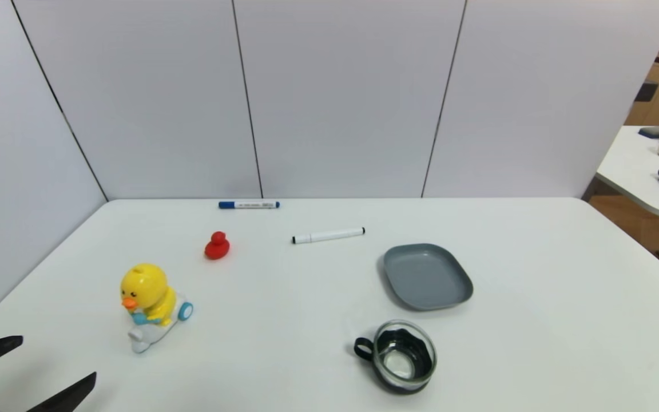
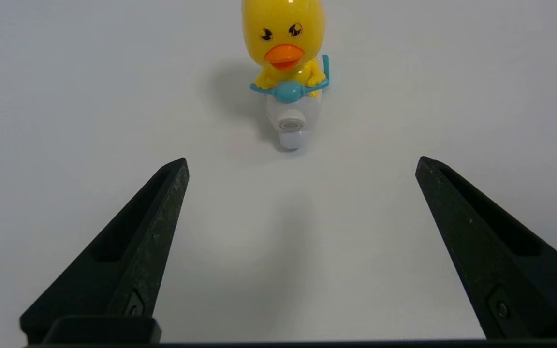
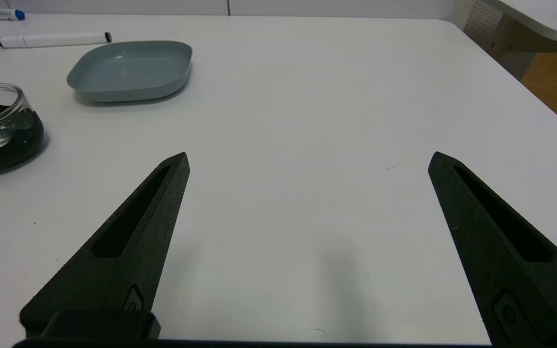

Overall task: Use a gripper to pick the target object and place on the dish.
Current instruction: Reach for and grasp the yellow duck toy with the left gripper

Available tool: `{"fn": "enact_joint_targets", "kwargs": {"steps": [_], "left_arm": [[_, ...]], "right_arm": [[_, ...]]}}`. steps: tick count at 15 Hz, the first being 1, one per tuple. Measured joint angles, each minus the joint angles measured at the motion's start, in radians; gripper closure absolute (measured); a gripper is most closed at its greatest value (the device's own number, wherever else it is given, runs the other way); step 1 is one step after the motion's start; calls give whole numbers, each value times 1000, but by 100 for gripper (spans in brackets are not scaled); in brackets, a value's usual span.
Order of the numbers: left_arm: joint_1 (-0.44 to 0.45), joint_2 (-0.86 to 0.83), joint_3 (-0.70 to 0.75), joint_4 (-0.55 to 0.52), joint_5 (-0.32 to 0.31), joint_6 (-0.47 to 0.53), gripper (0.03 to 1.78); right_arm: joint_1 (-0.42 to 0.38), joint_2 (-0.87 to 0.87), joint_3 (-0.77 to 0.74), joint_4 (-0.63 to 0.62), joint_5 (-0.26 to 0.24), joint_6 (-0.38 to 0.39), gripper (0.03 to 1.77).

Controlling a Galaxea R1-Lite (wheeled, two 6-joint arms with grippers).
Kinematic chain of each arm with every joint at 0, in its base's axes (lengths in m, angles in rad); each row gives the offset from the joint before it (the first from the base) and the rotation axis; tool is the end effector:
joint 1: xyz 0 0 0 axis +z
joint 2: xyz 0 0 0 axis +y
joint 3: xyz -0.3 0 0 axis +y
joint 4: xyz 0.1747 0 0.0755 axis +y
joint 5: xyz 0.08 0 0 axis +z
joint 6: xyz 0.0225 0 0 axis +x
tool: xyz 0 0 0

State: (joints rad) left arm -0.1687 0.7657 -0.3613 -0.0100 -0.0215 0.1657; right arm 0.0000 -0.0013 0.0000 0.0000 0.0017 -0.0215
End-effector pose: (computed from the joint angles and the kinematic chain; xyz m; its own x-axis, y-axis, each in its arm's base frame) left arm 0.0676 -0.0120 0.1692 0.9063 -0.1762 -0.3842 0.2473 0.9581 0.1441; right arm -0.0229 0.0000 0.0755 1.0000 0.0017 0.0013 -0.0017 0.9998 -0.0215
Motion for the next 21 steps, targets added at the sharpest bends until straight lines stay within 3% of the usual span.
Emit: {"fn": "enact_joint_targets", "kwargs": {"steps": [5, 11, 15, 21], "left_arm": [[-18, 171, 177, -406, -1, -10, 12], [-17, 292, 349, -809, 5, -84, 12], [-17, 383, 360, -905, 5, -96, 12], [-17, 506, 361, -930, 4, -96, 12]], "right_arm": [[0, 0, 0, 0, 0, 0, 9], [0, 0, 0, 0, 0, 0, 9], [0, 0, 0, 0, 0, 0, 9], [0, 0, 0, 0, 0, 0, 9]]}}
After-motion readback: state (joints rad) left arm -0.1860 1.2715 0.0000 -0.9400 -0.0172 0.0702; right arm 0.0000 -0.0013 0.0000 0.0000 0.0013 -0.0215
